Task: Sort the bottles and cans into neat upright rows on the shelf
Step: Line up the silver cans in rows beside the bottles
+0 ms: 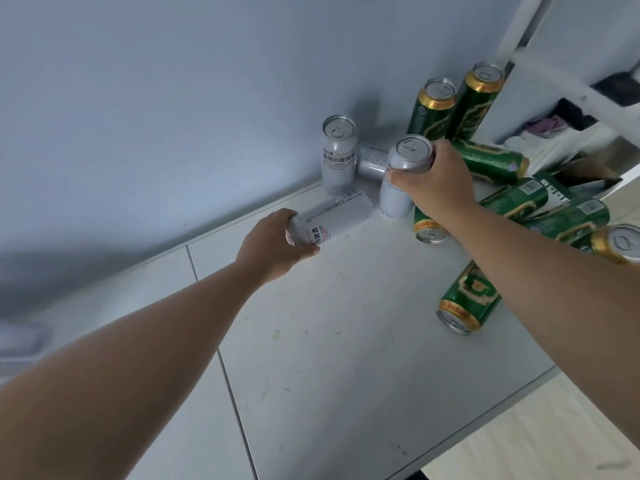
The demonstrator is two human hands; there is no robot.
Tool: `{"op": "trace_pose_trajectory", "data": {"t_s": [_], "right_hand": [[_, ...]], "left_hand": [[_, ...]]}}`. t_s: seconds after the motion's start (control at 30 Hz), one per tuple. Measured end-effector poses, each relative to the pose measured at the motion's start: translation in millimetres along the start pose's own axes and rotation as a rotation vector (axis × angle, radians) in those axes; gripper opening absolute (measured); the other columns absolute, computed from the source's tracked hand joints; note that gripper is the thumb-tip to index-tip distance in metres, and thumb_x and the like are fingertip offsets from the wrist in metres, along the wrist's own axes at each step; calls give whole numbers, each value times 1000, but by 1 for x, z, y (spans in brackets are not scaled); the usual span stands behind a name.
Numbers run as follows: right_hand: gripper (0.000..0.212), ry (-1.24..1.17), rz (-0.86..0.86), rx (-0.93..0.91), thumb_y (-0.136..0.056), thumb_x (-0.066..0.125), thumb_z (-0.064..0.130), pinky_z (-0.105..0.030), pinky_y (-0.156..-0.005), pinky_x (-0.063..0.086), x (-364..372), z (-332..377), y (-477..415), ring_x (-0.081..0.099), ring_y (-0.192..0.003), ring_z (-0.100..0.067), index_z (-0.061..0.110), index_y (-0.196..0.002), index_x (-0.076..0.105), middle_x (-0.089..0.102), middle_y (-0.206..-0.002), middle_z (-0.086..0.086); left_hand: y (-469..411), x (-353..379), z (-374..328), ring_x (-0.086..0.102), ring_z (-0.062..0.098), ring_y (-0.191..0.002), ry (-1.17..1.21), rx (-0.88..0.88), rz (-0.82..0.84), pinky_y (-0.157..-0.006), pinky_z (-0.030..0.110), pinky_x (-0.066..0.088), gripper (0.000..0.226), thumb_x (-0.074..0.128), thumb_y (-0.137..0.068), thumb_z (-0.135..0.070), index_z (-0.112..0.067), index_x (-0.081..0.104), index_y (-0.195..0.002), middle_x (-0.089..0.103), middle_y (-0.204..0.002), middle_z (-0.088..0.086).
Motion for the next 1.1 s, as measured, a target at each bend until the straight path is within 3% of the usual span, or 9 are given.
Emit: {"op": "trace_pose_trajectory", "data": {"t_s": [0.1,0.3,0.43,0.57,0.73,0.87,1.1], "right_hand": [[62,-15,-24,4,-68,82,46,-29,-75,44,0,3,8,60,-95,-16,17,-115,56,62,-111,2],[52,-104,-72,-5,-60,82,48,-27,-72,51,7,15,41,65,-86,-13,19,-100,65,68,-95,6],[37,-134,-15,-63,-64,83,40,-21,-64,46,18,40,69,62,-80,-11,23,-89,62,65,-87,8],[45,-140,50,-134,-63,81,44,-25,-65,47,35,70,99,63,-82,-12,20,-95,63,67,-91,7],[45,-132,167,-195,-66,84,40,-31,-66,48,70,110,148,63,-83,-16,15,-94,59,66,-92,1],[40,-123,248,-235,-65,85,40,-30,-60,44,109,140,198,60,-75,-13,19,-86,58,65,-86,6],[38,-140,375,-311,-66,85,38,-30,-65,49,168,193,289,63,-81,-10,22,-90,60,66,-90,10]], "left_hand": [[25,-9,2,58,12,-100,137,-18,-70,-84,34,50,63,85,-69,-51,-28,57,-122,60,-114,-13],[75,-32,5,63,6,-99,318,-49,-203,-80,25,52,59,87,-69,-46,-30,60,-118,63,-112,-14],[108,-52,9,61,-3,-97,401,-66,-305,-78,20,50,51,86,-67,-47,-36,61,-111,62,-109,-19],[145,-70,26,61,-5,-95,474,-103,-373,-76,20,50,44,83,-68,-47,-44,61,-107,64,-106,-21],[200,-92,65,62,-10,-92,585,-166,-460,-69,8,47,50,88,-68,-42,-44,56,-107,66,-102,-28],[247,-106,104,63,-6,-95,613,-184,-493,-76,13,51,55,89,-68,-40,-39,59,-114,67,-105,-27],[329,-127,182,64,-3,-98,583,-235,-571,-82,17,50,57,88,-70,-40,-38,59,-120,68,-109,-22]]}}
Point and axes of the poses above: each hand's wrist, its own y-axis away from the middle knuckle, its own x-axis out of the palm, z = x × y, the point moved 4 cm from there along -y, towards the middle knuckle
